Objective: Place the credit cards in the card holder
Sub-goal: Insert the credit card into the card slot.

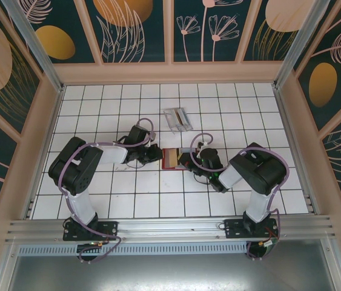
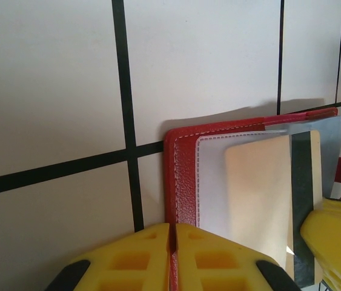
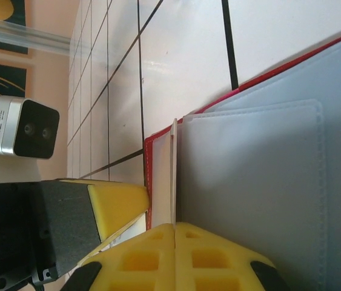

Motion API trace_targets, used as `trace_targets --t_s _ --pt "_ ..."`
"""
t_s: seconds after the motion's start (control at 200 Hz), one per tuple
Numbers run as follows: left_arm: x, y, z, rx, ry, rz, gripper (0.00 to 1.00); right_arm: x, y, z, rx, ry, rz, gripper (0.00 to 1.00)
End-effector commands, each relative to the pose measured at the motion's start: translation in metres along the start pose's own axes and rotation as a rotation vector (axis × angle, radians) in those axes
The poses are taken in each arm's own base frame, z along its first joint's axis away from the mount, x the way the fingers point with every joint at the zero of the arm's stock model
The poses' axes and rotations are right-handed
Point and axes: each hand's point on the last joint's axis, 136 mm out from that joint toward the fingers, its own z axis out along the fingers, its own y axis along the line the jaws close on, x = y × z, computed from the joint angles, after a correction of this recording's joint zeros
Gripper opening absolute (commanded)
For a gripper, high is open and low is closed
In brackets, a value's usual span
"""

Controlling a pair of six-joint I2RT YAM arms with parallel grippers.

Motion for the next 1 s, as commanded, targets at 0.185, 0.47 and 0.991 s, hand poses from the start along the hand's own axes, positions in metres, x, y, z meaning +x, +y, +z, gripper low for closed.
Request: trace_targets --t_s 0.185,0.47,0.991 --pt "0.018 0.027 0.002 -0.087 0.025 -0.039 0.12 0.004 -0.002 -0.002 0.091 0.037 -0.084 0.35" --pt "0.021 0.03 0.006 -0.087 0.036 -0.043 0.12 -0.001 0.003 0.0 0.163 0.082 -0.195 0.37" --pt "0.023 0.029 0.006 -0.07 0.037 -0.045 0.12 0.012 0.004 0.023 0.213 0.223 -0.308 0.32"
